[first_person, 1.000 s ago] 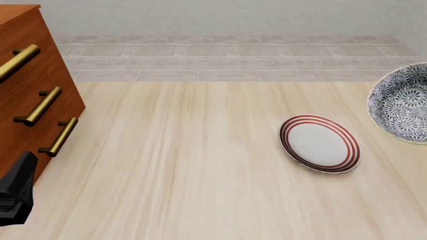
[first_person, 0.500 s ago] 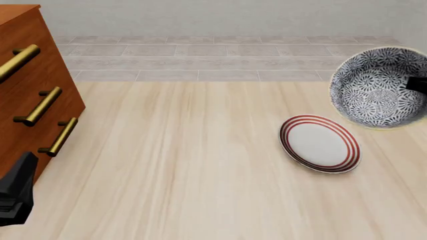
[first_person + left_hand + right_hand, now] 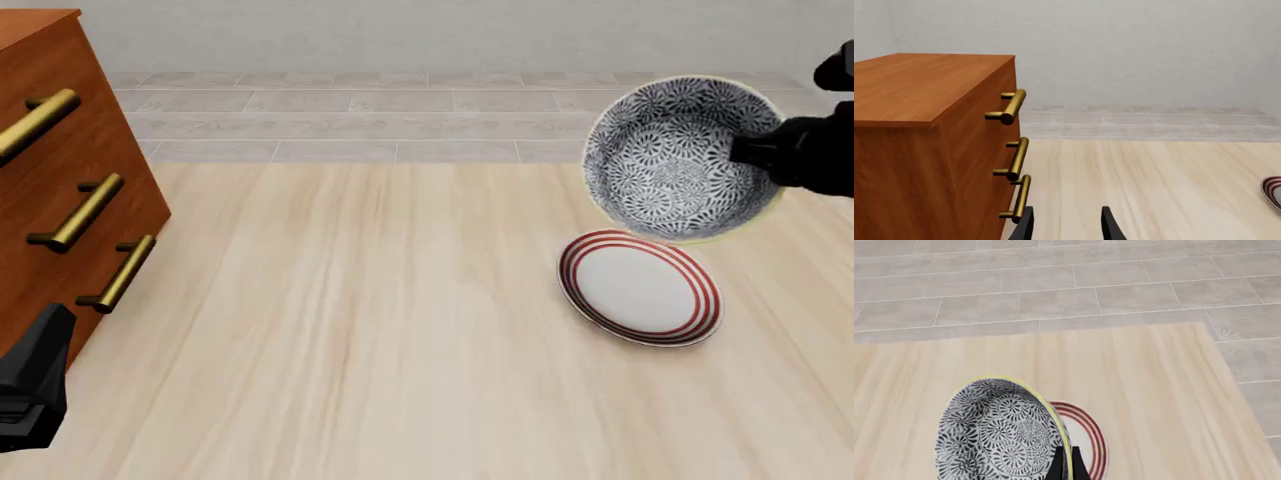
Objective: Put the bowl on top of the cabinet.
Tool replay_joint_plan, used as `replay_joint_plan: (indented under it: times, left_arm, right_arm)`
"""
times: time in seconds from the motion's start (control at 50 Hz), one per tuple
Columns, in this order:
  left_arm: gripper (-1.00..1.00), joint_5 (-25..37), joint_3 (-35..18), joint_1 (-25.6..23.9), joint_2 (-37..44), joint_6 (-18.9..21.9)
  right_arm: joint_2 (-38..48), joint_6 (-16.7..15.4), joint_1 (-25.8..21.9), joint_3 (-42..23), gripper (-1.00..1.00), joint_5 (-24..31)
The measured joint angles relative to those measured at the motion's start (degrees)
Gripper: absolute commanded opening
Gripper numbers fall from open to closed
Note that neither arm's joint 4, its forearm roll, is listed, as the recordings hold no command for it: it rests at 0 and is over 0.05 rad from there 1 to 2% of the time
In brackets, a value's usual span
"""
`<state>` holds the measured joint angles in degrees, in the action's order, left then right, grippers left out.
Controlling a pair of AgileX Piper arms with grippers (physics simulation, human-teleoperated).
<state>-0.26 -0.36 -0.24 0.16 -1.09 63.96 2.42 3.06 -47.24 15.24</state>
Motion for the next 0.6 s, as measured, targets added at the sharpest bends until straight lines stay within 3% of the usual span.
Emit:
replay_joint_plan:
  times: [0.6]
  left_arm:
    - [1.0, -0.17, -0.1, 0.04, -0.09, -0.08]
  right_arm:
    - [3.29, 1.59, -14.54, -1.69, -1.0, -4.1]
